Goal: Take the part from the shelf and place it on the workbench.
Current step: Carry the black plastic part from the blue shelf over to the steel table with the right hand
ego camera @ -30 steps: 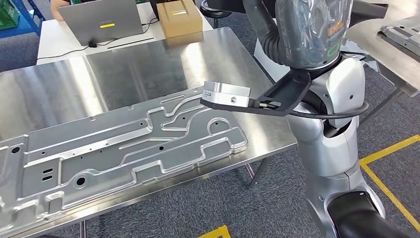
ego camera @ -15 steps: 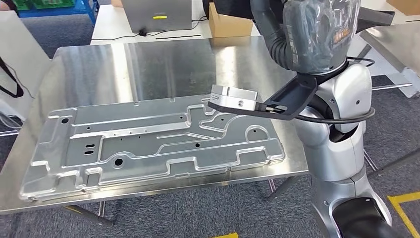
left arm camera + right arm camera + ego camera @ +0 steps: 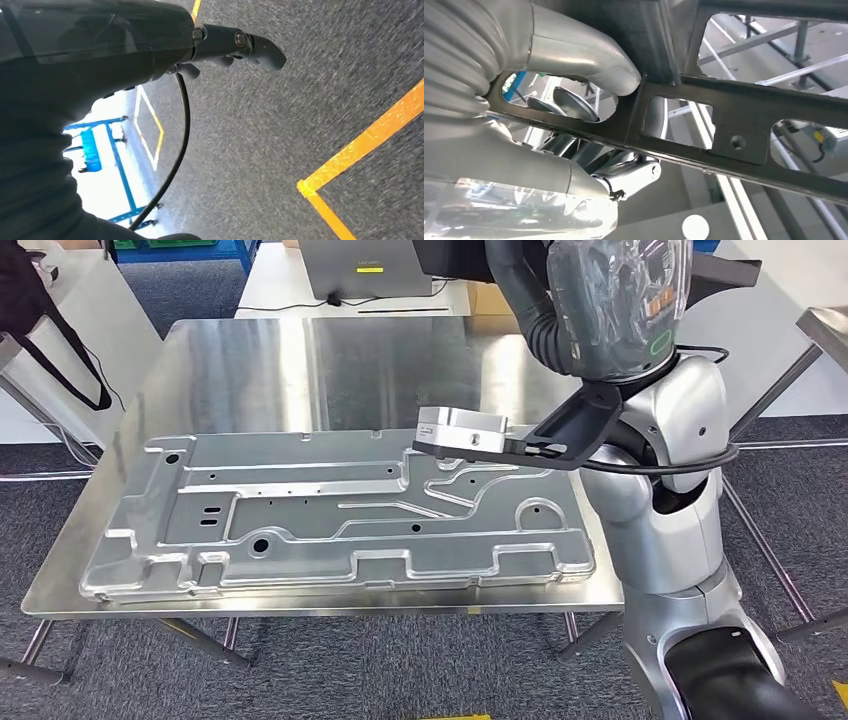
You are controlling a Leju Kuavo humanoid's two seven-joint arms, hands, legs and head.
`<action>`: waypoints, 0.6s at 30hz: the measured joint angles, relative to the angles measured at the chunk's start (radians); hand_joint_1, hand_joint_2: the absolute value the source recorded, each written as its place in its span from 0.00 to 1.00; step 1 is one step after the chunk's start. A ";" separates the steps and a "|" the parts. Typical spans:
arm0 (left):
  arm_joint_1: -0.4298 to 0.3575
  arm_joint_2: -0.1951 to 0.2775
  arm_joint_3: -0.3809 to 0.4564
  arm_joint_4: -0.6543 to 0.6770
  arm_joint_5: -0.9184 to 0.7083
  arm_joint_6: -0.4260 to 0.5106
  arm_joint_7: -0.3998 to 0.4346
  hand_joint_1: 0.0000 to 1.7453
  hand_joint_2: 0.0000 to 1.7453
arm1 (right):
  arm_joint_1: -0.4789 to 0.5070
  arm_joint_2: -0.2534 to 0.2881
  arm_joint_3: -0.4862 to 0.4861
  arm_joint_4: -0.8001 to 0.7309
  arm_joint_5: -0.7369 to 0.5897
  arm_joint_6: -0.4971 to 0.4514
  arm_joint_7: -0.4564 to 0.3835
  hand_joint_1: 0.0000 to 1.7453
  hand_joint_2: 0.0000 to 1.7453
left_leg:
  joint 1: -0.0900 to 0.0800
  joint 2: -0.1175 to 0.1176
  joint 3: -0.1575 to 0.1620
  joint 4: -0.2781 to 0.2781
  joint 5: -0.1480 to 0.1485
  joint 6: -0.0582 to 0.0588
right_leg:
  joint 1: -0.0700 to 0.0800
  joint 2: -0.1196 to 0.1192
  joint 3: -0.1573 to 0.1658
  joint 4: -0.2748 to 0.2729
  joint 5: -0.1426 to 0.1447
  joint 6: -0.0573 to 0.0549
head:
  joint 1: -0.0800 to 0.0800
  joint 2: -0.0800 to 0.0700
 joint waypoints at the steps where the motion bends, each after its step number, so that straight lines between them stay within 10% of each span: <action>1: 0.000 0.001 0.001 0.000 0.000 0.002 -0.007 0.00 1.00 | -0.001 -0.001 0.000 0.005 -0.003 0.000 -0.002 1.00 1.00 | 0.000 0.004 0.027 -0.053 0.014 0.001 | 0.002 -0.002 -0.002 0.004 -0.002 0.004 | -0.001 0.000; 7: 0.002 0.014 0.003 0.000 -0.013 0.012 -0.052 0.00 1.00 | -0.001 -0.014 -0.004 0.068 -0.031 0.001 -0.008 1.00 1.00 | 0.000 0.000 0.044 -0.097 0.014 0.007 | 0.008 -0.004 0.002 -0.005 0.002 -0.004 | 0.008 0.000; 18: 0.000 0.018 -0.001 0.000 -0.054 0.048 -0.164 0.00 1.00 | -0.064 -0.014 -0.096 0.477 -0.086 -0.067 -0.003 1.00 1.00 | -0.005 0.000 0.041 -0.096 0.018 0.021 | 0.006 -0.004 0.003 -0.016 0.013 0.024 | 0.012 0.000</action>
